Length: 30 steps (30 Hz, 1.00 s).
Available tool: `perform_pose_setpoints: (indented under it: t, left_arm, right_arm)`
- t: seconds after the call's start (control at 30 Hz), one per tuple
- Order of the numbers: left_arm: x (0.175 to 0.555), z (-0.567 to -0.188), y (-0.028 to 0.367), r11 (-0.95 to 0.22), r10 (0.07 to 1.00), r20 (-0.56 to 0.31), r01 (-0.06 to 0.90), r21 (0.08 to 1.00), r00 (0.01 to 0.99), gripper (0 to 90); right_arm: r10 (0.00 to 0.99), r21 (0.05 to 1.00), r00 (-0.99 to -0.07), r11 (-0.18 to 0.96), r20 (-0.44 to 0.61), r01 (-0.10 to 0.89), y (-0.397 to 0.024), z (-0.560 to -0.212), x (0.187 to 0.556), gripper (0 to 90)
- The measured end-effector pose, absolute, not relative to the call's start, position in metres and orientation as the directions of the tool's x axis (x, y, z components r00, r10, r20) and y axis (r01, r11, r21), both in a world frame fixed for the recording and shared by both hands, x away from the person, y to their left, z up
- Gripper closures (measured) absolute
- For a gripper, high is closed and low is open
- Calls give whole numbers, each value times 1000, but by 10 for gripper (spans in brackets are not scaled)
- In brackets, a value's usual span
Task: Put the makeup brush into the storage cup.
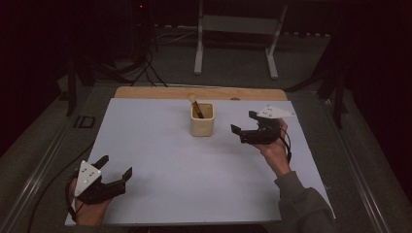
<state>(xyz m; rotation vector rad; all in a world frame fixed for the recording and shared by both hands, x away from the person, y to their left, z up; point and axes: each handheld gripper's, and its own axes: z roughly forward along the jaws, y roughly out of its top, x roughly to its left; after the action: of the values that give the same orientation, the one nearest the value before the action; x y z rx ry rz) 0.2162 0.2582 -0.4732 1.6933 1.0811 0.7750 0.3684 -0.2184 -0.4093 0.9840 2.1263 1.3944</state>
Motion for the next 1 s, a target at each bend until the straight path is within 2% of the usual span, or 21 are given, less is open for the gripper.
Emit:
perform_pose_setpoints:
  t: [0.17,1.0]
  left_arm:
    - [216,-473,258,-161,913,21,311,937,409,120]
    - [216,-473,258,-158,914,19,313,937,406,119]
  right_arm:
    - [743,914,-665,218,72,343,-226,-412,362,106]
    - [755,924,-650,186,84,335,-254,-420,334,106]
